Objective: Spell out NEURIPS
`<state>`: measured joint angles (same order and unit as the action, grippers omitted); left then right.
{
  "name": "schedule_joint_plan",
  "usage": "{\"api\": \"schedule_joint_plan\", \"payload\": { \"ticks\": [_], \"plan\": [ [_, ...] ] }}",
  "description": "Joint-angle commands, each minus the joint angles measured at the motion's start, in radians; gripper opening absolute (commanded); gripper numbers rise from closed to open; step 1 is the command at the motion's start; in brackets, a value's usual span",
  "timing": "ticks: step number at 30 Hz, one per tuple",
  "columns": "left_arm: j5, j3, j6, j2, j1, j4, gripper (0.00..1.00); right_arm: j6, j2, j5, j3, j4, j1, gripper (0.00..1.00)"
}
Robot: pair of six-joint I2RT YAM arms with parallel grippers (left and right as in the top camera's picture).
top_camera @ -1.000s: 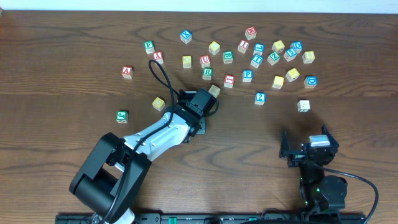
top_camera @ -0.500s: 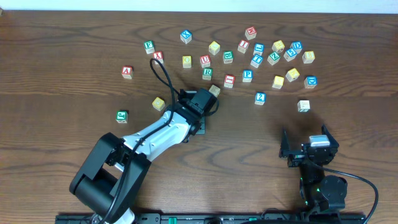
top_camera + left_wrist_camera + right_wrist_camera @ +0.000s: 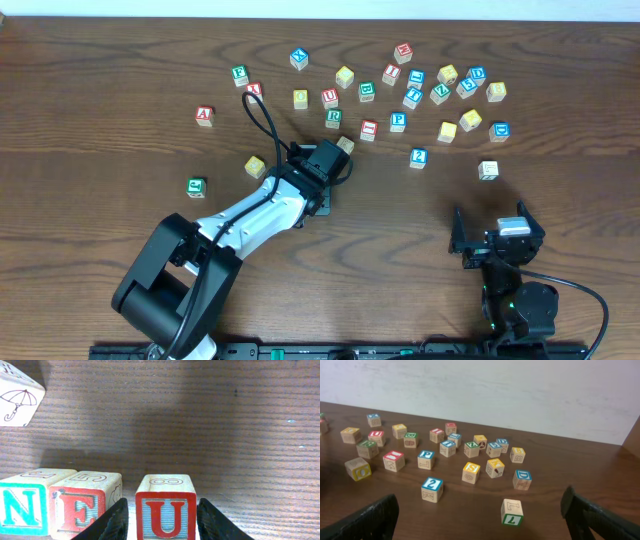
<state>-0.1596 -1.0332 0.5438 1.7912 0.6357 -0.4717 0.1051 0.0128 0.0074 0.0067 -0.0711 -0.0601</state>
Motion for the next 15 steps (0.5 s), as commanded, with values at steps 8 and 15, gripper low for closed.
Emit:
{"api": "schedule_joint_plan", "payload": {
  "ticks": [8, 15],
  "plan": [
    [-0.010, -0.035, -0.028, -0.032, -0.002, -0.005, 0.43, -0.015, -0.002, 0.001, -0.001, -0.005, 0.009, 0.99],
    [-0.010, -0.047, -0.035, -0.042, -0.002, -0.006, 0.43, -0.015, -0.002, 0.001, -0.001, -0.005, 0.009, 0.99]
  ]
}}
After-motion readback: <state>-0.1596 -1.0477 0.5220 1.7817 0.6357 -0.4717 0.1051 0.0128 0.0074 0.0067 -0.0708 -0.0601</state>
